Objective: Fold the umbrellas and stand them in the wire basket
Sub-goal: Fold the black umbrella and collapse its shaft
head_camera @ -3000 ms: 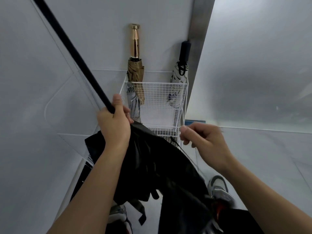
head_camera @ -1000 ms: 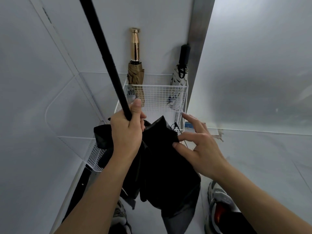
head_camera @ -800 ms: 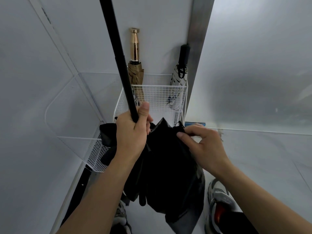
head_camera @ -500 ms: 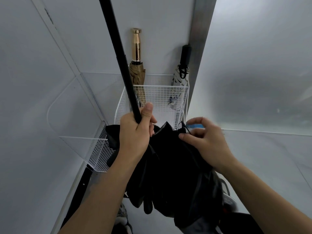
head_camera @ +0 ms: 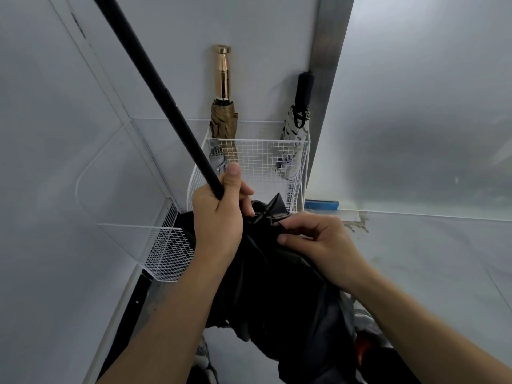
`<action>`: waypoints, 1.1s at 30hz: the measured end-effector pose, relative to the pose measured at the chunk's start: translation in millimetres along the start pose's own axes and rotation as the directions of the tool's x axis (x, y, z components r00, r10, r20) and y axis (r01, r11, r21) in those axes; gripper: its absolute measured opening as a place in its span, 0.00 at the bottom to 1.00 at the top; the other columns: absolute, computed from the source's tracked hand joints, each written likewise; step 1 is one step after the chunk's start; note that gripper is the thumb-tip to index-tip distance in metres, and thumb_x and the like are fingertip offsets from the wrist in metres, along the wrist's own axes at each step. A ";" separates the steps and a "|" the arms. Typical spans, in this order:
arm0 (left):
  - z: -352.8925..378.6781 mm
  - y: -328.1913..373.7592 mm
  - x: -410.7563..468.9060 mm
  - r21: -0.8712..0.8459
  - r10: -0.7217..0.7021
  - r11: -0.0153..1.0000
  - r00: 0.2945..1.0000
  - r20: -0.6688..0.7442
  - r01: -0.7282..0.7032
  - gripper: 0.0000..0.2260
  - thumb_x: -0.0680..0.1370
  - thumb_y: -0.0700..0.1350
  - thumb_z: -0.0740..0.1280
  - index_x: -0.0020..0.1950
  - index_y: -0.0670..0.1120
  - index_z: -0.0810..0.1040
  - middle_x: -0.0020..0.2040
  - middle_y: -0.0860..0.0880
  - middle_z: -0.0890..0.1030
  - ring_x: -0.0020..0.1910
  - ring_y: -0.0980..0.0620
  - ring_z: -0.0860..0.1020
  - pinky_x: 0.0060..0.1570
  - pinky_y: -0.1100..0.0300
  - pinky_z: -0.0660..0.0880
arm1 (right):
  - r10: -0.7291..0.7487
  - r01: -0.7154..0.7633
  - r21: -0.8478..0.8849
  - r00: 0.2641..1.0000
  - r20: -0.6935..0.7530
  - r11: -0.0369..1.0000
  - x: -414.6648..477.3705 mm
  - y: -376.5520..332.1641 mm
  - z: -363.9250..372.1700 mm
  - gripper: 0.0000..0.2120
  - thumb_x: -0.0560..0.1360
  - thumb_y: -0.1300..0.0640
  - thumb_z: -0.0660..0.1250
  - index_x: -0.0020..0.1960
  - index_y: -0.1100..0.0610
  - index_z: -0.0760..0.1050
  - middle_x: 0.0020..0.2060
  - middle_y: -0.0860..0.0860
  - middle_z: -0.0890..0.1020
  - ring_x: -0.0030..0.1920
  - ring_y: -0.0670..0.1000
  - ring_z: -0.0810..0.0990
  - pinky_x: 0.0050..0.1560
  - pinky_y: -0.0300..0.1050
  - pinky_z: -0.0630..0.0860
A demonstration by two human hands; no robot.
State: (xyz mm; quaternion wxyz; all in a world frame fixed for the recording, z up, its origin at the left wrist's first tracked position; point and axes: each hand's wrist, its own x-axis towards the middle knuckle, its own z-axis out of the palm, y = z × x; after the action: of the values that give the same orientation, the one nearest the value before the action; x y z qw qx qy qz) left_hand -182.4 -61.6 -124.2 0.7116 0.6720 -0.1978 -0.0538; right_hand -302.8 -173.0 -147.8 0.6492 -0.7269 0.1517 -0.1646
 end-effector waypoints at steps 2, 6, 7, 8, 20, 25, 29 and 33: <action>1.5 -0.3 -1.1 -0.017 -0.009 1.000 1.000 -0.002 0.009 0.24 0.78 0.60 0.59 0.34 0.43 0.78 0.28 0.47 0.77 0.29 0.48 0.76 0.38 0.49 0.75 | -0.039 0.035 -0.080 0.998 -0.045 0.996 -0.2 5.3 6.6 0.12 0.69 0.66 0.76 0.42 0.49 0.85 0.42 0.48 0.85 0.45 0.46 0.83 0.49 0.37 0.77; 5.6 2.6 -5.6 -0.060 -0.046 0.997 0.999 0.000 0.046 0.22 0.77 0.60 0.58 0.37 0.45 0.80 0.30 0.48 0.80 0.32 0.52 0.79 0.43 0.53 0.78 | -0.090 0.074 -0.137 0.990 -0.112 0.988 -0.4 7.3 13.1 0.11 0.70 0.63 0.76 0.40 0.47 0.84 0.39 0.46 0.85 0.42 0.45 0.82 0.45 0.39 0.78; 6.1 3.9 -6.3 -0.068 -0.049 0.996 0.999 0.000 0.048 0.21 0.77 0.60 0.58 0.38 0.46 0.80 0.29 0.48 0.80 0.32 0.52 0.79 0.43 0.55 0.78 | -0.087 0.069 -0.143 0.989 -0.116 0.987 -0.2 6.3 13.8 0.10 0.71 0.62 0.76 0.40 0.46 0.84 0.38 0.45 0.85 0.41 0.44 0.82 0.44 0.38 0.78; 6.1 5.2 -6.6 -0.076 -0.047 0.996 0.999 -0.001 0.047 0.21 0.77 0.60 0.58 0.38 0.46 0.80 0.28 0.49 0.80 0.31 0.53 0.78 0.43 0.56 0.77 | -0.077 0.058 -0.151 0.990 -0.120 0.987 0.4 5.9 14.3 0.09 0.71 0.61 0.76 0.39 0.46 0.83 0.36 0.44 0.85 0.38 0.42 0.81 0.42 0.36 0.77; -6.8 11.2 2.3 -0.143 -0.032 0.989 0.996 -0.081 0.020 0.21 0.76 0.59 0.60 0.33 0.44 0.75 0.20 0.51 0.69 0.24 0.49 0.69 0.30 0.61 0.71 | 0.038 -0.037 0.010 0.998 -0.058 0.999 -2.4 1.8 5.4 0.12 0.76 0.63 0.70 0.55 0.50 0.79 0.41 0.51 0.85 0.39 0.50 0.84 0.40 0.40 0.77; -1.3 8.6 -2.0 -0.165 -0.069 0.984 0.997 0.037 0.074 0.22 0.75 0.60 0.60 0.33 0.43 0.75 0.20 0.49 0.68 0.25 0.46 0.68 0.31 0.60 0.73 | -0.259 0.199 -0.539 0.965 -0.038 0.819 -1.1 10.9 2.7 0.11 0.71 0.52 0.76 0.52 0.44 0.83 0.39 0.39 0.76 0.39 0.45 0.77 0.41 0.41 0.75; 2.9 4.0 -3.4 -0.137 -0.095 0.985 0.992 0.085 0.106 0.23 0.77 0.59 0.60 0.33 0.41 0.74 0.20 0.49 0.68 0.23 0.47 0.69 0.30 0.59 0.73 | -0.227 0.155 -0.330 0.955 -0.191 0.931 1.2 2.1 3.2 0.04 0.72 0.58 0.76 0.41 0.49 0.84 0.35 0.40 0.81 0.37 0.43 0.78 0.40 0.32 0.71; 3.5 2.4 -4.2 -0.092 -0.103 0.990 0.993 0.059 0.108 0.23 0.76 0.59 0.60 0.33 0.42 0.74 0.20 0.49 0.67 0.23 0.48 0.69 0.29 0.58 0.72 | -0.043 0.006 -0.152 0.970 -0.239 0.988 3.4 -5.7 0.3 0.06 0.73 0.60 0.74 0.40 0.50 0.82 0.31 0.44 0.82 0.31 0.43 0.79 0.36 0.32 0.73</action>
State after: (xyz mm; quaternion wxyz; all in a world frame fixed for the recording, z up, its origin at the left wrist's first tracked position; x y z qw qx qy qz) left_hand -188.0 -63.2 -122.7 0.7333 0.6453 -0.1781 -0.1189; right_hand -299.6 -173.6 -142.0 0.5672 -0.7501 0.2326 -0.2482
